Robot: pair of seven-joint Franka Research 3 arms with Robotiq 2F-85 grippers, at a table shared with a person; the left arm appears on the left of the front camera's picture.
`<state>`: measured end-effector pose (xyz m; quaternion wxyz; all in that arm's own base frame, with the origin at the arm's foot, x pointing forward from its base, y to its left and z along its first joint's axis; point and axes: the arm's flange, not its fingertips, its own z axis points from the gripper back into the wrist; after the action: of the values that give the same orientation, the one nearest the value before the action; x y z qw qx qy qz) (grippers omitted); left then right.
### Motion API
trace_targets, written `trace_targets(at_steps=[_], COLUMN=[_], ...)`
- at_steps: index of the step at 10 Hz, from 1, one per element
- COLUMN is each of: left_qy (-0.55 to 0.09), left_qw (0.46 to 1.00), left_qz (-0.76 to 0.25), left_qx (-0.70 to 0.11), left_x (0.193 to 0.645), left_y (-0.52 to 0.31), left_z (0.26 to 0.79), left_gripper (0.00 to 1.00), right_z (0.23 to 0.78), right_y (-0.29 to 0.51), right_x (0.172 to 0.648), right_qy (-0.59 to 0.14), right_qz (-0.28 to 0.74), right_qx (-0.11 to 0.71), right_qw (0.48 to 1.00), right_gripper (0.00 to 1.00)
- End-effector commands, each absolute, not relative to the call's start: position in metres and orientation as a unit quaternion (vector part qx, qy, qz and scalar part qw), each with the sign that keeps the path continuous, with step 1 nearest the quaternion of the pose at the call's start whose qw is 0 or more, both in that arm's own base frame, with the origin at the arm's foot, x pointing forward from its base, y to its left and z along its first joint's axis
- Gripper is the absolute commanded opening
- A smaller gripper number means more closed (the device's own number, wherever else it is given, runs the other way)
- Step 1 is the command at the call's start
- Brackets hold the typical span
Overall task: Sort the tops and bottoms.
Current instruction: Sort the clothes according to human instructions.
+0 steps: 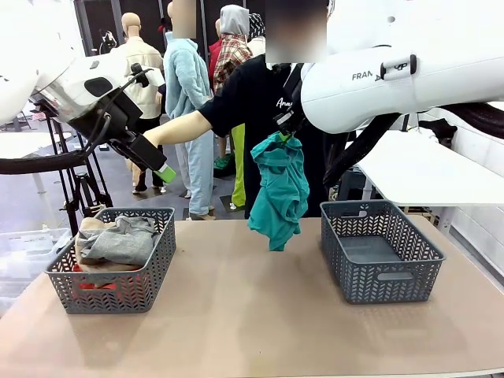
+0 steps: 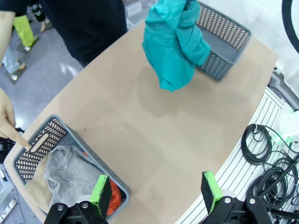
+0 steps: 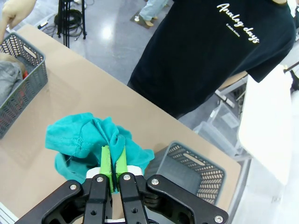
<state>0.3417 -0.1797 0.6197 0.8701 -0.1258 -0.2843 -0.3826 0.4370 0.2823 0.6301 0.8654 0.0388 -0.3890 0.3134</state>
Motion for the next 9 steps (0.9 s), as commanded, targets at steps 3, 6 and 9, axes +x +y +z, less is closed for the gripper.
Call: trace_targets(at_steps=[3, 6, 9], left_qy=[-0.284, -0.301, -0.312], left_qw=[0.87, 0.86, 0.865], left_qz=[-0.383, -0.394, -0.383], left_qx=[-0.126, -0.119, -0.085], left_x=[0.342, 0.333, 0.327], left_y=[-0.18, -0.141, -0.098], left_z=[0.62, 0.652, 0.671], left_gripper=[1.0, 1.0, 1.0], right_z=[0.634, 0.634, 0.634], right_y=[0.282, 0.282, 0.282], right_x=[0.436, 0.436, 0.436], right_qy=[-0.387, -0.387, -0.387], right_qz=[0.308, 0.308, 0.308], right_qx=[0.034, 0.034, 0.034], right_qw=[0.868, 0.868, 0.868], right_gripper=[0.0, 0.0, 0.0])
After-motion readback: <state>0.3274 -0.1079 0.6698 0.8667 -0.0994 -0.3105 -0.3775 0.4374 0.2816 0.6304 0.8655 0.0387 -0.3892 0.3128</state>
